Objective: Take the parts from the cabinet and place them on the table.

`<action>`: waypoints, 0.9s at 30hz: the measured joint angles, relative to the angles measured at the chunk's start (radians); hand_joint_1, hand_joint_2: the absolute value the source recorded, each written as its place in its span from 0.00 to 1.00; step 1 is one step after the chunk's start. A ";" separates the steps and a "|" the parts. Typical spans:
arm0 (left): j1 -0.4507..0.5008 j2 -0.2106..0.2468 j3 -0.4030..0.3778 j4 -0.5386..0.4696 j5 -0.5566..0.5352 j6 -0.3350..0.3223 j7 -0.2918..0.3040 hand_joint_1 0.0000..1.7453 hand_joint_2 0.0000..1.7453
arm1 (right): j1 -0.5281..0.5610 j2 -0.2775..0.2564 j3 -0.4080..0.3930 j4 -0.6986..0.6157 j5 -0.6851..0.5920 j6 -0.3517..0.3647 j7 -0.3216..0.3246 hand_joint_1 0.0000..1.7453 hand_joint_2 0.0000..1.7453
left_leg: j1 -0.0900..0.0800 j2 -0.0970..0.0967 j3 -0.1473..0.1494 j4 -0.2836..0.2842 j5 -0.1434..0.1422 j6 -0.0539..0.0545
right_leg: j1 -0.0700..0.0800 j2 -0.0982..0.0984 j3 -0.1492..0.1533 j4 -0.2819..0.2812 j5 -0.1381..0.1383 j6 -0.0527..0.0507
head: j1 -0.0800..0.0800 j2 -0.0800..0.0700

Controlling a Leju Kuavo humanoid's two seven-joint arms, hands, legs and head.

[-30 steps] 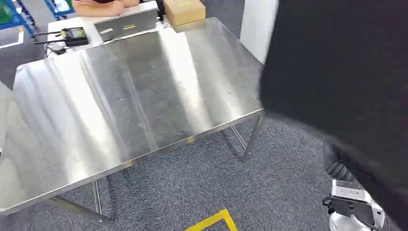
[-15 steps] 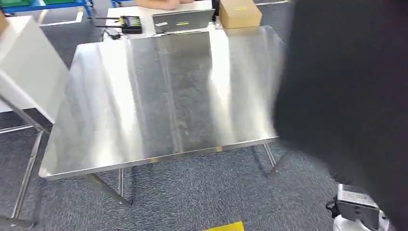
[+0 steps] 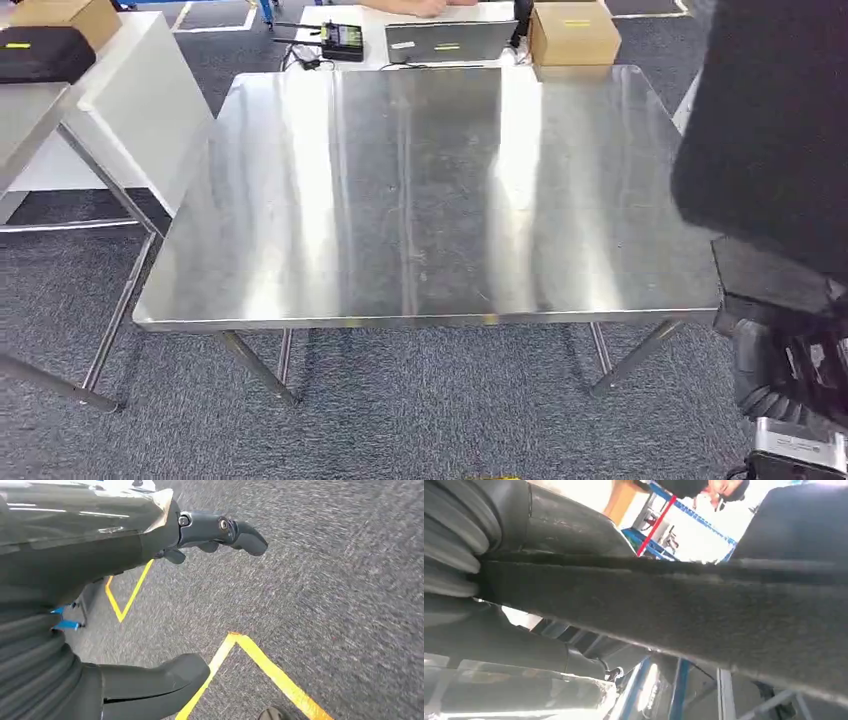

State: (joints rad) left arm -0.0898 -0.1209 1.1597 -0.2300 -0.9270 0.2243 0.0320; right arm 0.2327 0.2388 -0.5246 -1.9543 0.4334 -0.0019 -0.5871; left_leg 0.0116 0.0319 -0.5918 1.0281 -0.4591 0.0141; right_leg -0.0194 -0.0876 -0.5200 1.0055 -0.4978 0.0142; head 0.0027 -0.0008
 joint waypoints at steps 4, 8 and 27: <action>0.001 0.000 0.000 0.000 0.014 0.002 -0.004 0.00 1.00 | -0.027 -0.002 -0.008 0.014 -0.001 -0.006 0.003 1.00 1.00 | -0.014 -0.011 0.001 -0.001 -0.008 0.013 | 0.008 -0.011 0.008 -0.005 -0.006 0.023 | 0.001 0.000; -0.002 -0.004 0.003 0.000 0.016 0.004 -0.010 0.00 1.00 | -0.065 -0.014 -0.017 0.046 0.001 -0.029 0.015 1.00 1.00 | -0.003 -0.021 0.014 -0.020 0.007 0.035 | 0.007 0.069 -0.063 0.142 -0.079 0.025 | 0.003 0.000; -0.001 -0.008 0.010 -0.002 -0.004 0.002 -0.019 0.00 1.00 | -0.277 -0.181 -0.077 0.353 0.247 -0.111 0.288 1.00 1.00 | -0.008 -0.069 0.018 -0.022 0.003 0.034 | -0.001 0.093 -0.035 0.007 0.025 0.034 | 0.003 0.000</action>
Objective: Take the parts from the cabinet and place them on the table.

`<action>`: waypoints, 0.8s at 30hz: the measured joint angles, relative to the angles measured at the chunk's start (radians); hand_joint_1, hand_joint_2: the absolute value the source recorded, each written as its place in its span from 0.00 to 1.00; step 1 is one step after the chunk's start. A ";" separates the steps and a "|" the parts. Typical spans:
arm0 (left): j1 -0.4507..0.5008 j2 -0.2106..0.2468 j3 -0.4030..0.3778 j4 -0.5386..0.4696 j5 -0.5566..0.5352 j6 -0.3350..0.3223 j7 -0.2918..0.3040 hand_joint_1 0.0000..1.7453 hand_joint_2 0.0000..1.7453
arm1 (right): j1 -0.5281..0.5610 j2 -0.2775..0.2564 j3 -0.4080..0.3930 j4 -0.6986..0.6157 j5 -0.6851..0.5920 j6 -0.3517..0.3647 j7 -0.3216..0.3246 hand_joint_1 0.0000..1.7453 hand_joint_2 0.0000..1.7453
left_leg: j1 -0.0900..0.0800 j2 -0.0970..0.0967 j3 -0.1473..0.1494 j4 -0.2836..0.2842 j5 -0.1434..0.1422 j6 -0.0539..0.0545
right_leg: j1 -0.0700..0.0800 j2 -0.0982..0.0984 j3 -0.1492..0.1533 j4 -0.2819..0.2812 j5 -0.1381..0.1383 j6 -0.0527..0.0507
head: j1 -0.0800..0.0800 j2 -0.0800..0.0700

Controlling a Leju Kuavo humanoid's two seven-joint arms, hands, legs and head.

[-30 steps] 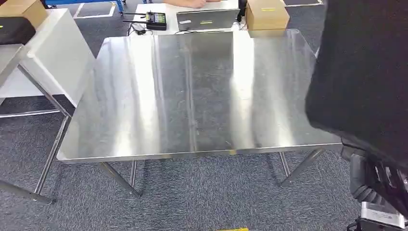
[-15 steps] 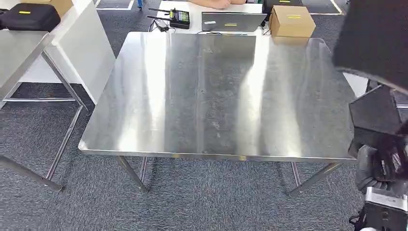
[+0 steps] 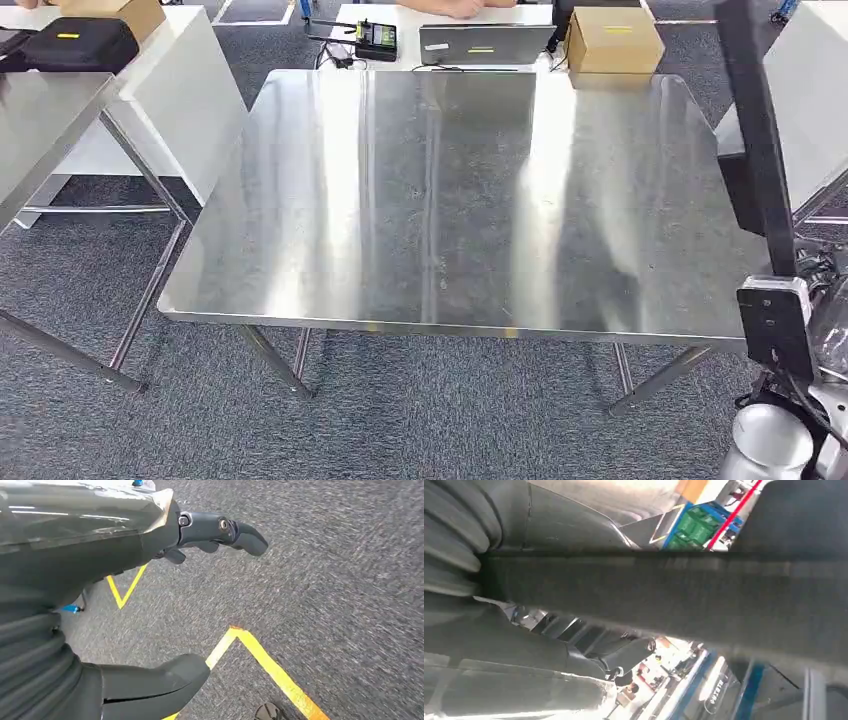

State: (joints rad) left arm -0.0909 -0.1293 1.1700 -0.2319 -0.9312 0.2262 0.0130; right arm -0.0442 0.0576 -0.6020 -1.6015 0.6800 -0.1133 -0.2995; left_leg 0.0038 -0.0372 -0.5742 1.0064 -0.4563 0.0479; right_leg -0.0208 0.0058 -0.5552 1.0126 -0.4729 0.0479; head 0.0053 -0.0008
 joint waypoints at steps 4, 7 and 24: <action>0.000 0.000 0.006 0.000 -0.002 0.000 0.001 0.00 1.00 | -0.086 -0.085 -0.024 0.119 0.099 -0.003 0.067 1.00 1.00 | 0.000 0.001 0.001 -0.001 0.000 -0.020 | 0.001 0.000 -0.001 0.001 0.000 0.000 | 0.000 0.000; -0.001 0.000 0.014 0.000 -0.004 -0.002 0.001 0.00 1.00 | -0.183 -0.189 -0.030 0.285 0.198 -0.003 0.107 1.00 1.00 | -0.002 0.001 -0.001 -0.001 0.000 -0.024 | 0.000 0.000 0.000 0.001 0.000 0.000 | 0.000 0.000; -0.002 0.012 0.037 0.000 -0.045 -0.021 -0.019 0.00 1.00 | -0.562 -0.349 0.247 0.915 0.701 -0.046 0.320 1.00 1.00 | -0.010 -0.003 -0.004 0.003 0.000 -0.023 | -0.007 -0.005 -0.001 0.001 0.000 0.001 | 0.000 0.000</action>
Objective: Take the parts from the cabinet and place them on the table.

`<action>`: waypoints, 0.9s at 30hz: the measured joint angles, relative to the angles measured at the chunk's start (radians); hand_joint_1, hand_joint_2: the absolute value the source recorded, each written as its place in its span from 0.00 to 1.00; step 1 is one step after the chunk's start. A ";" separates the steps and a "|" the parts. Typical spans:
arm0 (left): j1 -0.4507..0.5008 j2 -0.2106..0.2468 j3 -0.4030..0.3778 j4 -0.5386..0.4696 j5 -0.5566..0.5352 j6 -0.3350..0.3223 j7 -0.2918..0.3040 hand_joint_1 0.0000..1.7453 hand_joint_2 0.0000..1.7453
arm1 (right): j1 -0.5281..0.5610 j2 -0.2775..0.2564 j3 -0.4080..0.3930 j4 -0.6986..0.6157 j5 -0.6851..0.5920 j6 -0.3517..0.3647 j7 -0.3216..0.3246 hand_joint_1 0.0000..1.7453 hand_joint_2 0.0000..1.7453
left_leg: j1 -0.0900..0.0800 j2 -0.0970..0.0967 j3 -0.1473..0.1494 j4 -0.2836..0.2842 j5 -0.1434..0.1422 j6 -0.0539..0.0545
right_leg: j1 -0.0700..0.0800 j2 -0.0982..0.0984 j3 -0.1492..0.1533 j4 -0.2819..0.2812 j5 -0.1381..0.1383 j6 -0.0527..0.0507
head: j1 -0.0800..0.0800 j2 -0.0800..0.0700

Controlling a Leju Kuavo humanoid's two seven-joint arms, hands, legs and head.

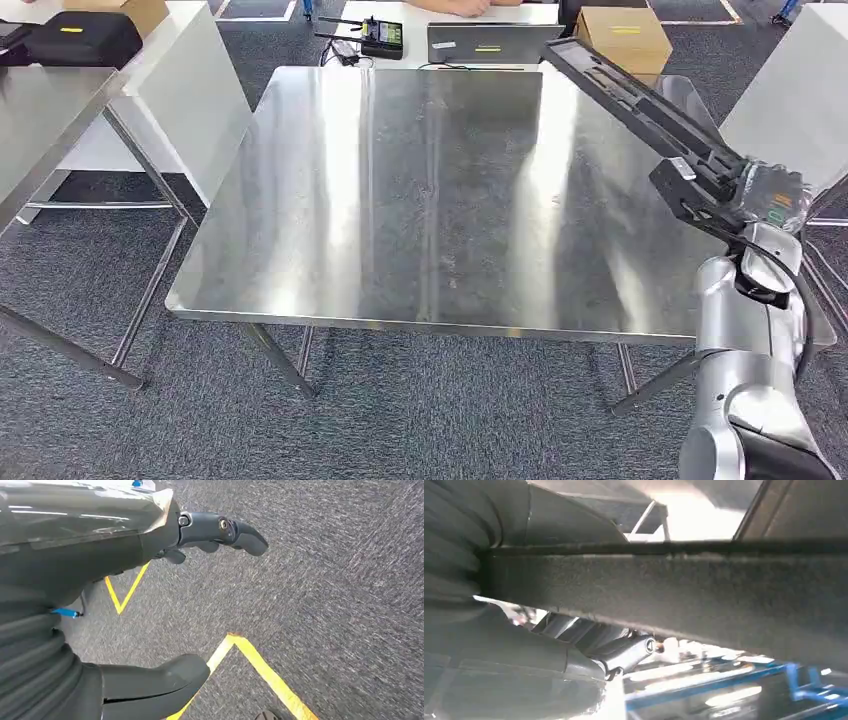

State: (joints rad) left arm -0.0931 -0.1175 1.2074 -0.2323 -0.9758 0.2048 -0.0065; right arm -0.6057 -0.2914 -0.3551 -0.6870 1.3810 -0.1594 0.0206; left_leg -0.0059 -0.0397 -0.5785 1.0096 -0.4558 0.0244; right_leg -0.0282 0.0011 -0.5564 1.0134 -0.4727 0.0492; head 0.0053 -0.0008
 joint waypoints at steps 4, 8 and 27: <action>0.000 0.005 0.000 0.000 -0.021 -0.006 -0.008 0.00 1.00 | -0.004 0.013 0.044 0.037 0.029 0.010 -0.019 1.00 1.00 | 0.000 0.001 -0.001 0.000 0.000 0.000 | 0.000 0.000 -0.001 0.000 0.000 0.000 | 0.000 0.000; -0.001 0.011 -0.001 0.000 -0.042 -0.018 -0.031 0.00 1.00 | 0.006 0.059 0.083 0.061 0.049 0.003 -0.040 1.00 1.00 | 0.000 0.002 -0.002 0.000 0.000 0.000 | 0.000 0.001 -0.002 0.000 0.000 0.000 | 0.000 0.000; -0.003 0.021 -0.002 -0.003 -0.052 -0.019 -0.041 0.00 1.00 | 0.007 0.172 0.183 0.146 0.085 -0.011 -0.034 1.00 1.00 | -0.001 0.000 -0.004 0.000 0.000 0.000 | -0.001 -0.001 -0.003 0.000 0.000 0.000 | 0.000 0.000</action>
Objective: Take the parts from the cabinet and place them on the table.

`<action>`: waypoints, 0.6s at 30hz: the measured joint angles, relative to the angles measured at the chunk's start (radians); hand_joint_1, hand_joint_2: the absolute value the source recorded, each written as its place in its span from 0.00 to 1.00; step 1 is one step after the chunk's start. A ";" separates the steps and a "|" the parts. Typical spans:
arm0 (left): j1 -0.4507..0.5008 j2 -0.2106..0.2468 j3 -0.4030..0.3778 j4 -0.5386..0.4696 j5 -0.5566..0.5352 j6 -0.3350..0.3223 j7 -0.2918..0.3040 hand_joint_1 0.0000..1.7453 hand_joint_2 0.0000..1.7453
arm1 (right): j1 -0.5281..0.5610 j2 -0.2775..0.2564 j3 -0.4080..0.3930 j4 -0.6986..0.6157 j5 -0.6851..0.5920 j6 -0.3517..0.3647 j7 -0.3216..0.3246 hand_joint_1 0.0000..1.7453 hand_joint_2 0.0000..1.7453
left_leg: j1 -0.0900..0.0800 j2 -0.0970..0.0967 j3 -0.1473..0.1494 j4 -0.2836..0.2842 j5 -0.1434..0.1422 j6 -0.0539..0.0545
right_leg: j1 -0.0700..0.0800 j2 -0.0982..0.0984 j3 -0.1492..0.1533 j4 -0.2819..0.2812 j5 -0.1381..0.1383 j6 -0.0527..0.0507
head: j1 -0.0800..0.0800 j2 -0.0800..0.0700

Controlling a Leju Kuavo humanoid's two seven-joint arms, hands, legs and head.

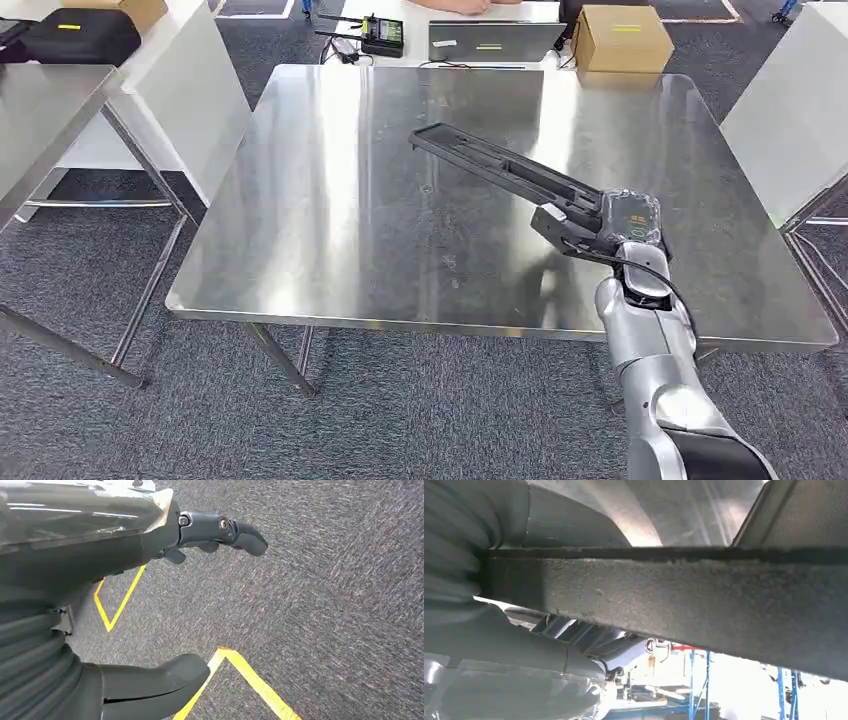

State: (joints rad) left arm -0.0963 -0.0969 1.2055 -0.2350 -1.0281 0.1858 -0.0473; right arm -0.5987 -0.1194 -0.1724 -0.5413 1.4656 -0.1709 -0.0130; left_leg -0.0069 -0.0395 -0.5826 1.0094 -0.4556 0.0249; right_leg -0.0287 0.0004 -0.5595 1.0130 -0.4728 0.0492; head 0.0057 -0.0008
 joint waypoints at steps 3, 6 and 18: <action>0.000 0.001 0.000 0.000 -0.010 0.002 0.011 0.00 1.00 | -0.002 0.006 0.002 0.006 0.008 0.003 -0.008 1.00 1.00 | 0.000 0.000 -0.001 0.000 0.000 0.000 | 0.000 0.000 0.000 0.000 0.000 0.000 | 0.000 0.000; 0.000 0.001 0.000 0.000 -0.009 0.002 0.038 0.00 1.00 | -0.018 0.030 0.024 0.021 0.028 0.006 -0.004 1.00 1.00 | 0.000 0.002 0.000 0.000 0.000 0.000 | 0.000 0.002 -0.001 0.000 0.000 0.000 | 0.000 0.000; -0.001 0.006 0.008 -0.003 -0.003 0.122 0.043 0.00 1.00 | -0.051 0.062 0.051 0.089 0.034 -0.007 0.013 0.00 0.00 | 0.000 0.001 0.000 0.000 0.000 0.000 | 0.000 0.001 -0.001 0.000 0.000 0.000 | 0.000 0.000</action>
State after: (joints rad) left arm -0.0969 -0.0908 1.2138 -0.2380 -1.0311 0.3082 -0.0046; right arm -0.6498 -0.0572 -0.1213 -0.4528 1.4992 -0.1781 0.0004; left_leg -0.0066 -0.0381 -0.5830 1.0094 -0.4556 0.0248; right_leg -0.0287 0.0014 -0.5604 1.0130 -0.4728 0.0492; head 0.0053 -0.0008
